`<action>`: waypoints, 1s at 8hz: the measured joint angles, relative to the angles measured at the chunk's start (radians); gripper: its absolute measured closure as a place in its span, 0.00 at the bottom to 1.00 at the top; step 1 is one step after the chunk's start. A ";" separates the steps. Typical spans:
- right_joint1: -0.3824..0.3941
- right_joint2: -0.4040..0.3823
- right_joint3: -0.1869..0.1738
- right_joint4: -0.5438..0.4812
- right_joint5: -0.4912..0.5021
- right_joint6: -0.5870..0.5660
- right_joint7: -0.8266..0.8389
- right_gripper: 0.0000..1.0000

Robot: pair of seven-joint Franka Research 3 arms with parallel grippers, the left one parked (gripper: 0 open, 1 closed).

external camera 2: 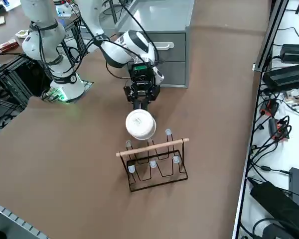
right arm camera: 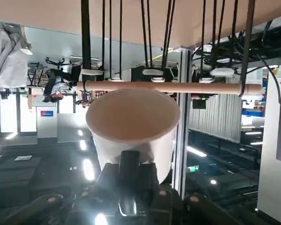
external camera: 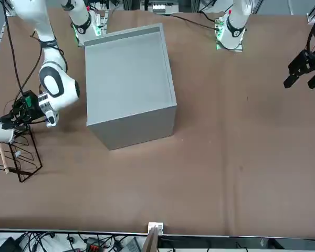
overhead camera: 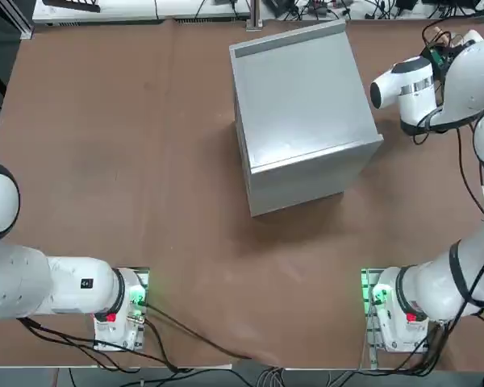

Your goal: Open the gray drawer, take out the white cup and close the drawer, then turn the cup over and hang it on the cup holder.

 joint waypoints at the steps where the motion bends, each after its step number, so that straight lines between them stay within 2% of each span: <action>1: -0.018 0.009 0.014 0.004 -0.019 0.000 0.011 0.80; 5: -0.057 0.034 0.050 0.018 -0.044 0.003 0.037 0.80; 8: -0.057 0.047 0.054 0.023 -0.044 0.007 0.044 0.80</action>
